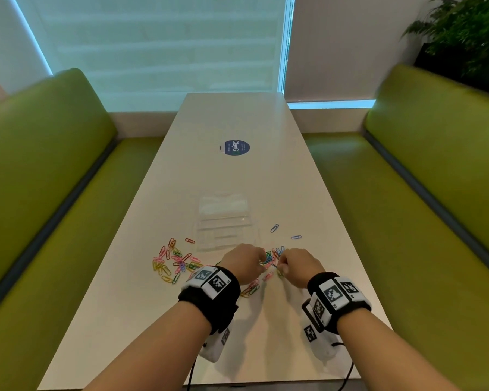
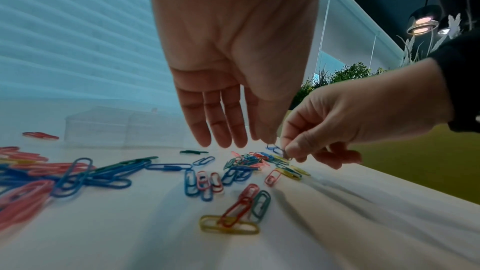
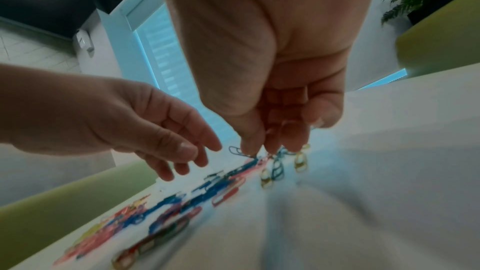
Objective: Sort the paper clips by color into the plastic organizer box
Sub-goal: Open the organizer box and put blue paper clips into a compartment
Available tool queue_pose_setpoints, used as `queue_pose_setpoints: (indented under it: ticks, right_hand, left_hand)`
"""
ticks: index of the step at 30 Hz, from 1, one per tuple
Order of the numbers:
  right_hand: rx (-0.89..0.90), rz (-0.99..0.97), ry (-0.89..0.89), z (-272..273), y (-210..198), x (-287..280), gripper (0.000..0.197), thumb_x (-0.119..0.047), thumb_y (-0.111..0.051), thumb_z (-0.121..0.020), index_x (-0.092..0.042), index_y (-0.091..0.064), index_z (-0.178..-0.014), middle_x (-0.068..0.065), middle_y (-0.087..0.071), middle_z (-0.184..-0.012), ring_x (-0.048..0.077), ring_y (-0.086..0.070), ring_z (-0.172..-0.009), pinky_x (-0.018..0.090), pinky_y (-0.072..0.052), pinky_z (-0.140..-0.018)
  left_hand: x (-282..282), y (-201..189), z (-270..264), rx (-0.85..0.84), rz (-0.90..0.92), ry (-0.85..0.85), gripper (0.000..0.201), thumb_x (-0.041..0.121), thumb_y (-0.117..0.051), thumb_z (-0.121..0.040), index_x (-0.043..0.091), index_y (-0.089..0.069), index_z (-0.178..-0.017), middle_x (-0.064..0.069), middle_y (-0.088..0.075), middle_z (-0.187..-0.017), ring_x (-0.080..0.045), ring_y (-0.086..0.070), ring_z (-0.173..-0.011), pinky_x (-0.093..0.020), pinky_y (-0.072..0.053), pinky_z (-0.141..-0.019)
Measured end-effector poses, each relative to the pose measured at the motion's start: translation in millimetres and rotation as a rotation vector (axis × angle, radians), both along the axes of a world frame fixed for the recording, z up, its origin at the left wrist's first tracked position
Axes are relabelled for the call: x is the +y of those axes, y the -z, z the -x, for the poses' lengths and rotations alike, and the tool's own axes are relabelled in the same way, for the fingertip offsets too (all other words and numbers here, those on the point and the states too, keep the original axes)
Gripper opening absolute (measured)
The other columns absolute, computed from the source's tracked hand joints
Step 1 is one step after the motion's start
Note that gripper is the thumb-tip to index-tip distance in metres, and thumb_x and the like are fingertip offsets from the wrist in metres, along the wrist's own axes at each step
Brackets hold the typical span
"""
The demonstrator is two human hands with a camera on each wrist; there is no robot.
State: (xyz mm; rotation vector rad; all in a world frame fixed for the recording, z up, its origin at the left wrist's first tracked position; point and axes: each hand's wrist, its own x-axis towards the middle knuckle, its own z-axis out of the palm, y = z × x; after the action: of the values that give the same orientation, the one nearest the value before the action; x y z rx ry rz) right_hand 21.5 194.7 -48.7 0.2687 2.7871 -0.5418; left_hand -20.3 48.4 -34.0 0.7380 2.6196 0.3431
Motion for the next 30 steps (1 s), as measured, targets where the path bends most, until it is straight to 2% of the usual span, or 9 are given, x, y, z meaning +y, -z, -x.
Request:
queue_pose_setpoints:
  ticks: [5, 10, 15, 19, 25, 30]
  right_hand:
    - [0.017, 0.098, -0.038, 2.0, -3.9, 3.8, 0.019, -0.019, -0.048, -0.095, -0.011, -0.063, -0.103, 0.006, -0.064, -0.110, 0.022, -0.058, -0.104, 0.035, -0.047, -0.090]
    - [0.039, 0.135, -0.021, 8.0, -5.2, 10.7, 0.015, -0.024, -0.055, -0.092, -0.014, -0.064, -0.100, 0.003, -0.066, -0.106, 0.020, -0.060, -0.101, 0.033, -0.048, -0.089]
    - [0.068, -0.025, 0.127, 24.1, -13.0, 32.8, 0.023, -0.018, -0.051, -0.093, -0.017, -0.059, -0.115, 0.002, -0.060, -0.123, 0.020, -0.056, -0.111, 0.029, -0.045, -0.089]
    - [0.034, -0.126, 0.191, 38.2, -15.5, 46.8, 0.030, -0.012, -0.046, -0.093, -0.015, -0.056, -0.121, 0.007, -0.058, -0.124, 0.023, -0.057, -0.111, 0.031, -0.047, -0.089]
    - [0.022, -0.173, 0.171, 57.3, -11.2, 51.3, 0.037, -0.008, -0.043, -0.094, -0.021, -0.052, -0.127, 0.008, -0.053, -0.128, 0.024, -0.057, -0.111, 0.031, -0.047, -0.088]
    - [-0.010, -0.220, 0.136, 66.2, -3.5, 49.8, 0.030, -0.012, -0.046, -0.094, -0.021, -0.059, -0.120, 0.006, -0.057, -0.124, 0.023, -0.058, -0.109, 0.030, -0.048, -0.086]
  left_hand:
    - [5.1, -0.1, 2.1, 0.043, -0.073, 0.007, 0.025, 0.024, -0.057, -0.092, 0.019, -0.066, -0.114, -0.004, -0.064, -0.116, -0.022, -0.059, -0.106, -0.034, -0.049, -0.092]
    - [7.0, -4.0, 7.9, 0.093, -0.081, 0.013, 0.023, 0.022, -0.054, -0.091, 0.019, -0.070, -0.106, -0.002, -0.066, -0.111, -0.019, -0.060, -0.103, -0.033, -0.051, -0.087]
    - [-1.5, -9.9, 23.1, 0.143, -0.033, -0.029, 0.026, 0.025, -0.048, -0.094, 0.020, -0.068, -0.109, 0.000, -0.065, -0.116, -0.018, -0.060, -0.106, -0.032, -0.050, -0.086]
    - [-12.3, -17.6, 39.8, 0.181, -0.025, -0.095, 0.028, 0.026, -0.045, -0.096, 0.018, -0.068, -0.110, -0.001, -0.066, -0.115, -0.020, -0.060, -0.106, -0.032, -0.050, -0.085]
    - [-21.8, -21.5, 57.2, 0.230, -0.015, -0.184, 0.027, 0.025, -0.045, -0.097, 0.017, -0.069, -0.109, -0.002, -0.066, -0.112, -0.020, -0.061, -0.104, -0.032, -0.050, -0.083]
    - [-14.6, -17.4, 64.3, 0.251, 0.040, -0.203, 0.029, 0.025, -0.043, -0.098, 0.017, -0.069, -0.110, -0.003, -0.067, -0.113, -0.022, -0.062, -0.104, -0.034, -0.051, -0.085]
